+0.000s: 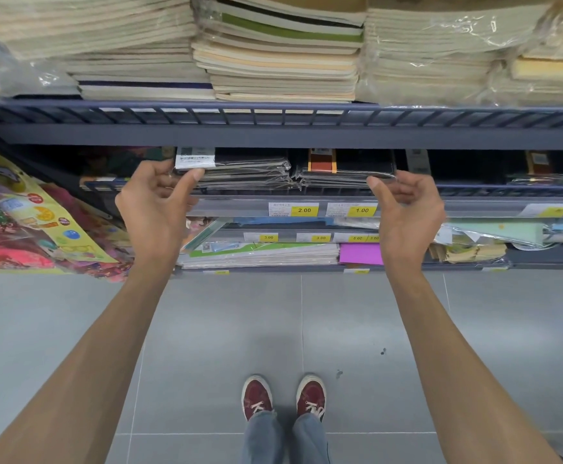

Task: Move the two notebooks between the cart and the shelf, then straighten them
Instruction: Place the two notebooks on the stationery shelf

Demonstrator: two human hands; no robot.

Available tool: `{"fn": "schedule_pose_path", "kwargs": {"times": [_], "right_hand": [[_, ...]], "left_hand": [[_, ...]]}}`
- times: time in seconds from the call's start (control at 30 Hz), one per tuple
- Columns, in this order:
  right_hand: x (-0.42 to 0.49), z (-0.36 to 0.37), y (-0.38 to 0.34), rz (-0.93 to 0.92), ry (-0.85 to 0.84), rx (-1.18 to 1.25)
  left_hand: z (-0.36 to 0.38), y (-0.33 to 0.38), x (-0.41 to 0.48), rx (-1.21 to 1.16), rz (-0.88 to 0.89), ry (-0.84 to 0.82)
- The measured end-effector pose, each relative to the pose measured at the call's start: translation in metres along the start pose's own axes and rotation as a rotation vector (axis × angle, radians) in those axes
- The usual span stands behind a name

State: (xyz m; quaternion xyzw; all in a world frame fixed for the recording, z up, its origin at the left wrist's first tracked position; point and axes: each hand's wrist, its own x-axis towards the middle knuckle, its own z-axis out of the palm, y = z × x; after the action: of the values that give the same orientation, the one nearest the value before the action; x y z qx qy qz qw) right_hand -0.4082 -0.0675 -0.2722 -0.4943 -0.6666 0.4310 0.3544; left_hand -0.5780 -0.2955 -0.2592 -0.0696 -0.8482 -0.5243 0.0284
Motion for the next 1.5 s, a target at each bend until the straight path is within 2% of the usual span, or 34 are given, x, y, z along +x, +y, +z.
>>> {"fn": "schedule_pose_path", "kwargs": {"times": [0.67, 0.87, 1.03, 1.2, 1.5], "right_hand": [[-0.005, -0.017, 0.0, -0.035, -0.059, -0.062], [-0.032, -0.024, -0.005, -0.147, -0.187, -0.079], [-0.049, -0.003, -0.012, -0.189, -0.293, -0.187], [-0.067, 0.033, -0.016, -0.236, -0.348, -0.26], [-0.083, 0.079, 0.007, -0.411, -0.302, -0.509]], "left_hand": [[-0.017, 0.002, -0.008, 0.166, 0.001, -0.074], [-0.038, -0.002, -0.017, 0.249, 0.016, -0.101], [-0.045, -0.018, -0.012, 0.278, 0.036, -0.177], [-0.051, -0.046, -0.002, 0.287, 0.114, -0.223], [-0.033, -0.08, 0.02, 0.365, 0.372, -0.246]]}}
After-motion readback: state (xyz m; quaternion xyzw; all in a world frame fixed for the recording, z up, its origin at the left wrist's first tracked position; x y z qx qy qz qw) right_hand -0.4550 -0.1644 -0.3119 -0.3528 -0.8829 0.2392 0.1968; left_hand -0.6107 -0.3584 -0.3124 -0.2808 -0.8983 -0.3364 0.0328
